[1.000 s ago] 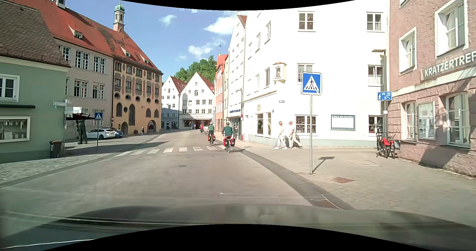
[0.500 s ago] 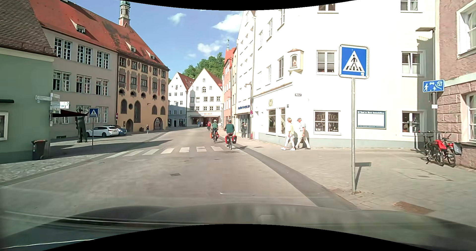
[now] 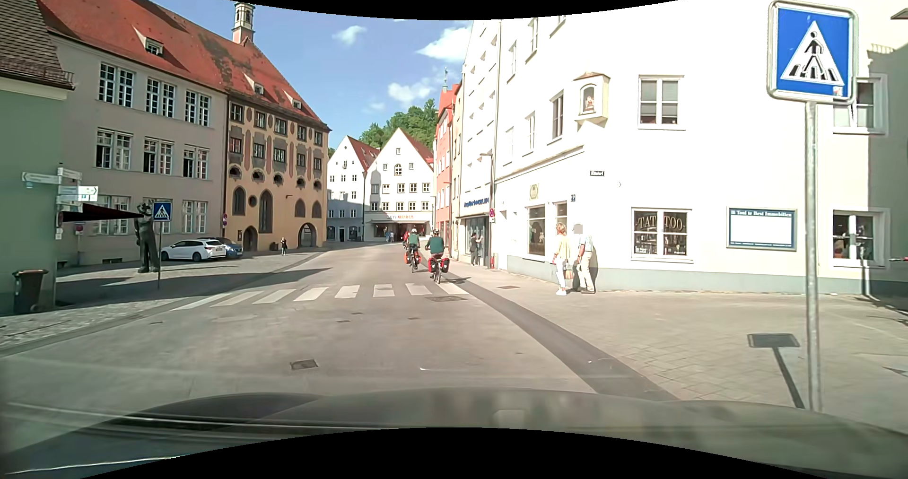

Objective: Follow the waypoints while adhering to traffic rules and regulations

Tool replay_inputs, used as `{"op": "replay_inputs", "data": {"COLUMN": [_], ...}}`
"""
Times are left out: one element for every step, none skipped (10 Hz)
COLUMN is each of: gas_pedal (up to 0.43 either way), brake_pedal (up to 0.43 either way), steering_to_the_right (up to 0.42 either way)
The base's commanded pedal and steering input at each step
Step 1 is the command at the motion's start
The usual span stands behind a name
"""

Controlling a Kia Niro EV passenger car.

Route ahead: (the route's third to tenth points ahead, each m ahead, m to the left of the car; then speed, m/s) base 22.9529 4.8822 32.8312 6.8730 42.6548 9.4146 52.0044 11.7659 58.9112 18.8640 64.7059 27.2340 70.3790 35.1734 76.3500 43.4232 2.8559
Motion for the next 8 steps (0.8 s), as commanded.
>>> {"op": "replay_inputs", "data": {"gas_pedal": [0.000, 0.000, 0.000, 0.000, 0.000, 0.000, 0.000, 0.000], "brake_pedal": [0.268, 0.268, 0.268, 0.256, 0.244, 0.244, 0.238, 0.238], "steering_to_the_right": [-0.062, -0.062, -0.063, -0.064, -0.064, -0.065, -0.067, -0.070]}}
